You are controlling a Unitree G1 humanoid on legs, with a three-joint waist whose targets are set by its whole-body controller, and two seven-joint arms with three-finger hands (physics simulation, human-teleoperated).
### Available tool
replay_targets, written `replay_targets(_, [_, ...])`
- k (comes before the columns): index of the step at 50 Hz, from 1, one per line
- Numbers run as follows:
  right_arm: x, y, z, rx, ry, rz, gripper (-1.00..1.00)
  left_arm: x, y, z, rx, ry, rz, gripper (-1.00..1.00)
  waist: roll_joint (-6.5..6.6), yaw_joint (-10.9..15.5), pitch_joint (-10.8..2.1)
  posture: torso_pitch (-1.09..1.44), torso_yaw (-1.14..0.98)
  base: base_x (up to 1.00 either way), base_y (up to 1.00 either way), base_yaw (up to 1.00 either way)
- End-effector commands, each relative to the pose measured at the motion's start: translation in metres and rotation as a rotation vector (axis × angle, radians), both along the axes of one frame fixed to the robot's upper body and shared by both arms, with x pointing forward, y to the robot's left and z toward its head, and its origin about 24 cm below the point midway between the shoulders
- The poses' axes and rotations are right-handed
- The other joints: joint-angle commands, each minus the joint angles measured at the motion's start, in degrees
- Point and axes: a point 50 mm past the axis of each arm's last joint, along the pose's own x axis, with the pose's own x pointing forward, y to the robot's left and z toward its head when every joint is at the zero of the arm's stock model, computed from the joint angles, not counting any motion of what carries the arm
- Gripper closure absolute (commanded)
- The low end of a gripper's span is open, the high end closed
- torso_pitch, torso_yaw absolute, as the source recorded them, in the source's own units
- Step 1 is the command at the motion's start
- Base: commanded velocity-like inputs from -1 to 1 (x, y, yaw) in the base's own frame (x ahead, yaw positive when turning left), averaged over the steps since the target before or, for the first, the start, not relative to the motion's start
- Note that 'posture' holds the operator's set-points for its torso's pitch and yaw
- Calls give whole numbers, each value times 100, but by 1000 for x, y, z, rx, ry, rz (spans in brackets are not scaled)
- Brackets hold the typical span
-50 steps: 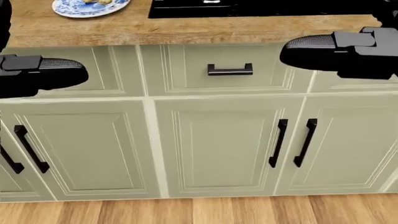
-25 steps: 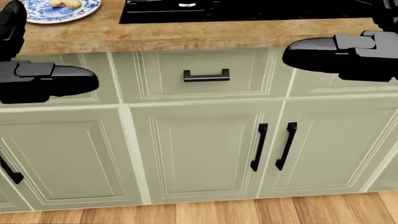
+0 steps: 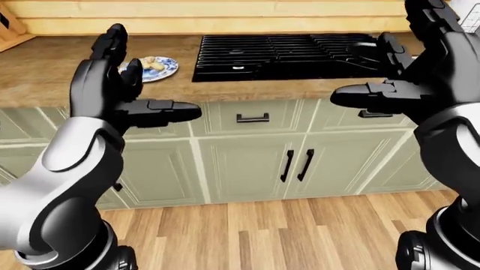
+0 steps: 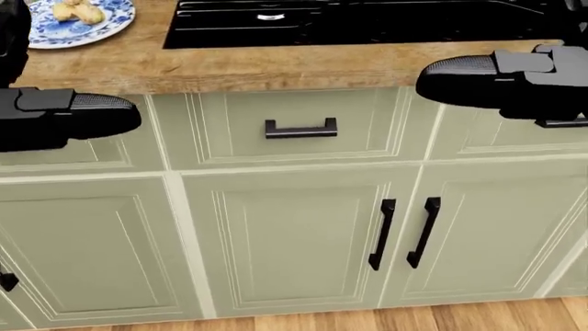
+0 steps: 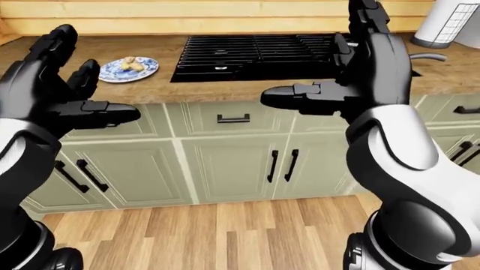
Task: Pick the ginger from the plate and place it in the pan.
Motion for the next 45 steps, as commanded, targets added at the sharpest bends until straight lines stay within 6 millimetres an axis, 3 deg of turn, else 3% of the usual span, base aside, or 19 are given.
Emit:
replay_targets(1, [-5, 2, 12, 0, -70, 7, -100, -5, 4, 15, -1, -85, 18, -100, -79, 48, -159, 0, 0, 14, 0, 0])
replay_targets(8, [-5, 2, 12, -1, -69, 8, -100, -5, 4, 15, -1, -85, 19, -100, 253, 19, -96, 0, 0, 14, 3, 0])
replay_targets(10, [-5, 2, 12, -1, -70, 9, -100, -5, 4, 15, -1, -87, 19, -100, 447, -17, -118, 0, 0, 14, 7, 0])
replay_targets(12, [-5, 2, 12, -1, -70, 8, -100, -6, 4, 15, 0, -86, 19, -100, 824, -42, -242, 0, 0, 14, 7, 0])
replay_targets(13, [-5, 2, 12, -1, -70, 8, -100, -6, 4, 15, -1, -86, 19, -100, 551, 10, -173, 0, 0, 14, 7, 0])
replay_targets(14, [-5, 2, 12, -2, -70, 8, -100, -5, 4, 15, -1, -86, 19, -100, 669, -20, -156, 0, 0, 15, 7, 0])
replay_targets(18, [-5, 2, 12, -3, -70, 9, -100, -5, 4, 15, 1, -86, 19, -100, 493, 30, -188, 0, 0, 14, 7, 0])
replay_targets(21, [-5, 2, 12, -3, -70, 9, -100, -5, 3, 16, 1, -85, 19, -100, 318, 48, -124, 0, 0, 14, 7, 0])
replay_targets(23, [-5, 2, 12, -3, -70, 9, -100, -5, 3, 15, 2, -85, 18, -100, 132, 75, -119, 0, 0, 13, 7, 0])
replay_targets(25, [-5, 2, 12, -3, -70, 9, -100, -6, 3, 16, 3, -84, 18, -100, -205, 93, -212, 0, 0, 14, 6, 0])
replay_targets(26, [-5, 2, 13, -4, -70, 10, -100, -5, 3, 15, 2, -85, 17, -100, 32, 33, -159, 0, 0, 14, 6, 0])
replay_targets(28, [-5, 3, 12, -4, -69, 10, -100, -5, 3, 14, 2, -84, 17, -100, -63, 44, -150, 0, 0, 14, 7, 0])
replay_targets(31, [-5, 2, 12, -4, -70, 10, -100, -6, 2, 16, 3, -84, 17, -100, 46, 26, -176, 0, 0, 14, 7, 0])
replay_targets(34, [-5, 2, 12, -4, -69, 11, -100, -6, 2, 16, 3, -85, 17, -100, 213, 7, -85, 0, 0, 14, 7, 0])
replay_targets(36, [-5, 2, 12, -4, -69, 10, -100, -6, 3, 15, 3, -84, 17, -100, 402, -25, -102, 0, 0, 13, 7, 0])
replay_targets(38, [-5, 2, 12, -5, -69, 10, -100, -5, 3, 15, 4, -84, 17, -100, 788, -52, -212, 0, 0, 14, 7, 0])
replay_targets(39, [-5, 3, 11, -5, -68, 10, -100, -5, 3, 15, 4, -84, 17, -100, 573, 5, -192, 0, 0, 14, 7, 0])
replay_targets(40, [-4, 3, 11, -5, -68, 10, -100, -5, 3, 15, 4, -84, 18, -100, 659, -17, -162, 0, 0, 14, 8, 0])
replay_targets(45, [-5, 3, 12, -5, -68, 10, -100, -5, 3, 15, 3, -84, 18, -100, 429, 36, -161, 0, 0, 14, 7, 0])
